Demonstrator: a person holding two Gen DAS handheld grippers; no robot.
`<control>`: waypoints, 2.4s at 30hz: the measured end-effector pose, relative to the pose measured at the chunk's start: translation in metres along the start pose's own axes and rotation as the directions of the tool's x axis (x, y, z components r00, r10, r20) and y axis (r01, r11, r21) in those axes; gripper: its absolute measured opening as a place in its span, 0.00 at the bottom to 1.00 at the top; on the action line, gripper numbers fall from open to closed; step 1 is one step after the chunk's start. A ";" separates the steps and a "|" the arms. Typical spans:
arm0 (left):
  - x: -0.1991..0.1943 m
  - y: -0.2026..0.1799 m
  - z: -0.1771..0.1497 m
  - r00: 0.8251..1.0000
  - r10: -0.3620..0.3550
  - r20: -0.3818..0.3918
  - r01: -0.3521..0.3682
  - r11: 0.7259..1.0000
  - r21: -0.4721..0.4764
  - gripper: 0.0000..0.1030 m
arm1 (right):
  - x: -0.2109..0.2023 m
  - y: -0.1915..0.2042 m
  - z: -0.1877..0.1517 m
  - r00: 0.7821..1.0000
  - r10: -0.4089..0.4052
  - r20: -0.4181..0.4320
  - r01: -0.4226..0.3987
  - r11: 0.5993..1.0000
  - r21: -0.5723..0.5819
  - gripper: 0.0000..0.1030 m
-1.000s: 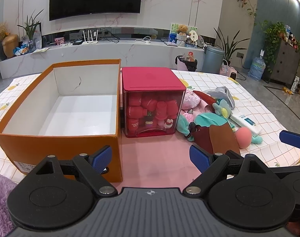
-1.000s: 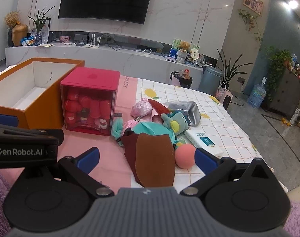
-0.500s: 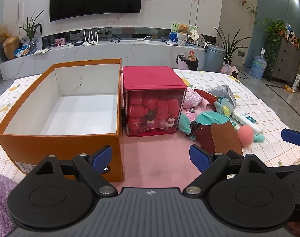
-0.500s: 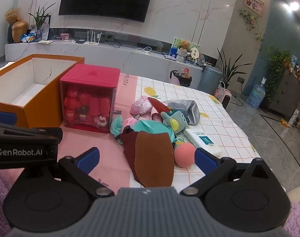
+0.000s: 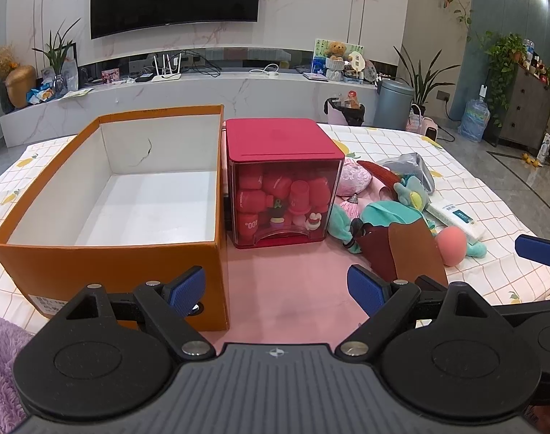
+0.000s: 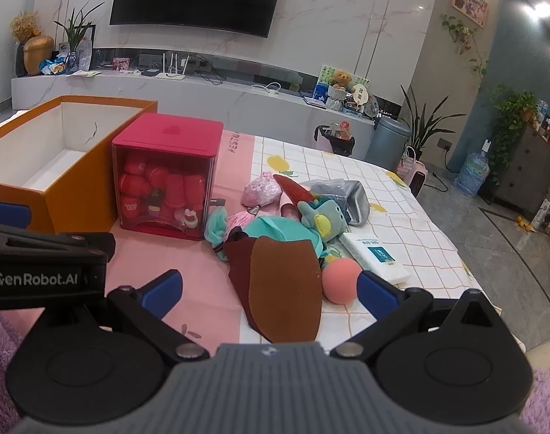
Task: Organize soft objects
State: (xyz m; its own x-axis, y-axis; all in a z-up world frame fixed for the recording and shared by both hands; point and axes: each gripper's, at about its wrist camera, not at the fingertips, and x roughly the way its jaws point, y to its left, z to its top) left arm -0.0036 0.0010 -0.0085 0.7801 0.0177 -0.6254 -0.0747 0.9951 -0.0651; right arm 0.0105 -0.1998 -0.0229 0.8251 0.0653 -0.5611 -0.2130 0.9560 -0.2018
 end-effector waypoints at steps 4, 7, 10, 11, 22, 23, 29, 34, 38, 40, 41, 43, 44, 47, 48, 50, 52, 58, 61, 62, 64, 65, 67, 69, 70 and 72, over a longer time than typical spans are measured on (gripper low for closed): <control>0.000 0.000 -0.001 1.000 0.000 0.000 0.000 1.000 0.002 1.00 | 0.001 0.000 0.000 1.000 0.000 -0.001 0.000 1.000 0.000 0.98; 0.000 0.000 0.000 1.000 0.002 0.000 -0.002 1.000 0.001 1.00 | 0.001 0.001 0.000 1.000 -0.002 -0.005 0.002 1.000 -0.002 0.98; 0.000 0.001 -0.001 1.000 0.004 -0.001 -0.004 1.000 0.004 1.00 | 0.002 0.001 0.000 1.000 -0.003 -0.005 0.003 1.000 -0.004 0.98; 0.001 0.001 -0.001 1.000 0.005 -0.001 -0.005 1.000 0.005 1.00 | 0.002 0.001 0.000 1.000 -0.004 -0.006 0.004 1.000 -0.006 0.98; 0.002 0.002 -0.005 1.000 0.011 0.003 -0.011 1.000 0.018 0.99 | 0.003 0.001 -0.001 1.000 -0.004 -0.009 0.004 1.000 -0.013 0.98; 0.002 0.004 -0.006 1.000 0.010 0.003 -0.010 1.000 0.019 0.99 | 0.004 0.001 -0.001 1.000 -0.003 -0.010 0.003 1.000 -0.012 0.98; 0.001 0.005 -0.008 1.000 0.007 -0.007 -0.007 1.000 0.004 0.97 | 0.004 0.002 -0.002 1.000 -0.004 -0.012 0.003 1.000 -0.014 0.98; -0.003 -0.001 0.001 1.000 -0.007 0.007 0.007 1.000 0.026 0.97 | 0.003 -0.001 0.000 1.000 -0.009 -0.010 0.009 1.000 0.007 0.98; -0.007 -0.007 0.008 0.999 -0.025 0.026 0.023 0.999 0.041 0.97 | 0.003 -0.011 0.005 1.000 -0.002 -0.019 0.003 0.998 0.058 0.98; -0.007 -0.011 0.014 0.999 -0.035 0.033 0.034 0.998 0.049 0.97 | 0.004 -0.019 0.008 0.999 0.006 -0.031 -0.003 0.996 0.094 0.98; -0.007 -0.013 0.017 0.998 -0.042 0.036 0.040 0.998 0.053 0.97 | 0.005 -0.025 0.010 0.999 0.011 -0.038 -0.007 0.993 0.115 0.98; -0.006 -0.017 0.024 0.998 -0.056 0.041 0.054 0.997 0.055 0.97 | 0.007 -0.037 0.013 0.999 0.022 -0.044 -0.015 0.987 0.162 0.98; -0.005 -0.018 0.027 0.997 -0.060 0.043 0.058 0.997 0.049 0.97 | 0.009 -0.044 0.015 0.998 0.034 -0.053 -0.024 0.983 0.181 0.98; -0.002 -0.021 0.036 0.996 -0.073 0.048 0.070 0.996 0.047 0.97 | 0.017 -0.063 0.021 0.995 0.048 -0.085 -0.029 0.975 0.221 0.98; -0.001 -0.023 0.038 0.996 -0.076 0.045 0.073 0.996 0.055 0.97 | 0.019 -0.070 0.024 0.995 0.048 -0.086 -0.026 0.972 0.234 0.98; 0.004 -0.028 0.040 0.995 -0.089 0.038 0.085 0.992 0.089 0.97 | 0.025 -0.085 0.031 0.994 0.060 -0.091 -0.036 0.969 0.243 0.98; 0.008 -0.035 0.040 0.994 -0.108 0.033 0.103 0.988 0.116 0.97 | 0.032 -0.098 0.040 0.994 0.060 -0.087 -0.039 0.974 0.224 0.98; 0.037 -0.059 0.031 0.977 -0.203 -0.057 0.210 0.964 0.164 0.97 | 0.085 -0.142 0.056 0.985 0.044 -0.169 -0.012 0.982 0.186 0.98; 0.047 -0.073 0.023 0.965 -0.255 -0.062 0.262 0.941 0.215 0.97 | 0.121 -0.161 0.056 0.970 0.071 -0.234 -0.025 0.981 0.194 0.98; 0.051 -0.080 0.019 0.960 -0.272 -0.060 0.279 0.927 0.250 0.97 | 0.134 -0.166 0.056 0.962 0.076 -0.261 -0.023 0.980 0.198 0.98; 0.058 -0.094 0.012 0.948 -0.314 -0.057 0.315 0.889 0.331 0.97 | 0.156 -0.175 0.054 0.950 0.085 -0.300 -0.017 0.975 0.221 0.98; 0.061 -0.101 0.009 0.941 -0.335 -0.054 0.330 0.867 0.373 0.97 | 0.166 -0.178 0.052 0.944 0.101 -0.313 -0.028 0.973 0.230 0.98; 0.068 -0.115 0.004 0.928 -0.371 -0.045 0.352 0.829 0.434 0.97 | 0.181 -0.182 0.049 0.933 0.137 -0.332 -0.061 0.972 0.229 0.98; 0.080 -0.127 0.004 0.914 -0.402 -0.058 0.382 0.803 0.456 0.97 | 0.194 -0.182 0.046 0.923 0.143 -0.356 -0.070 0.975 0.211 0.98; 0.086 -0.133 0.004 0.907 -0.415 -0.069 0.398 0.794 0.459 0.97 | 0.200 -0.181 0.044 0.919 0.140 -0.369 -0.070 0.978 0.198 0.98; 0.099 -0.144 0.005 0.899 -0.430 -0.084 0.418 0.785 0.456 0.97 | 0.213 -0.183 0.040 0.912 0.127 -0.390 -0.060 0.982 0.178 0.98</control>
State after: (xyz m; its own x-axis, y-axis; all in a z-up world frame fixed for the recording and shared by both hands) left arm 0.0879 -0.1397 -0.0574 0.6814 -0.4203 -0.5992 0.5510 0.8335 0.0420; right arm 0.2463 -0.3495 -0.0740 0.5215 0.0690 -0.8504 -0.1659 0.9859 -0.0217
